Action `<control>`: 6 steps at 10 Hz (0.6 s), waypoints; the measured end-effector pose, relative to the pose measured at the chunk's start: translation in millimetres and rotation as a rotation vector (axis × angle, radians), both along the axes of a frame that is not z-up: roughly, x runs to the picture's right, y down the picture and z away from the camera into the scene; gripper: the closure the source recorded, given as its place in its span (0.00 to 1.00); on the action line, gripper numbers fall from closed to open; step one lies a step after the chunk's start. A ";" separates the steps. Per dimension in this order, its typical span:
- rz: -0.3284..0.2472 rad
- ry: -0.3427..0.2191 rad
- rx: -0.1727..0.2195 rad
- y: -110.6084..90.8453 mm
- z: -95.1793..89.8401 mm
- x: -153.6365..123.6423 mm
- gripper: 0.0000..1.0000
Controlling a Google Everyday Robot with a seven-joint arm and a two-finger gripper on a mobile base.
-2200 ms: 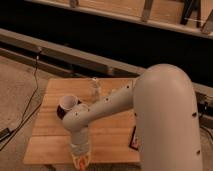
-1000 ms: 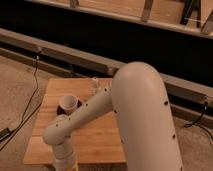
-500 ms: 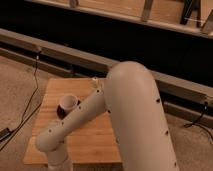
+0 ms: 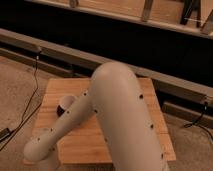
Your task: Drag the pepper across the table
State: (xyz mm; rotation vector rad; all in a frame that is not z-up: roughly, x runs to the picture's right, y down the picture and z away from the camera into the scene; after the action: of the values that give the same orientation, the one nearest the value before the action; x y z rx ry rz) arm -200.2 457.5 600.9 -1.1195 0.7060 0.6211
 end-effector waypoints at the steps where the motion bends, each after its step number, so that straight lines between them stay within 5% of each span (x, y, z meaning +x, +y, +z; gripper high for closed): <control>1: -0.016 -0.014 -0.009 5.4 -4.6 -4.9 1.00; 3: -0.038 -0.032 -0.022 13.3 -12.2 -13.4 0.89; 6: -0.055 -0.042 -0.035 21.9 -23.2 -27.4 0.56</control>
State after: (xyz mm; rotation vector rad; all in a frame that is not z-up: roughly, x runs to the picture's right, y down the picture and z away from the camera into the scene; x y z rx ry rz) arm -227.6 479.4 577.7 -1.1391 0.7114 0.5389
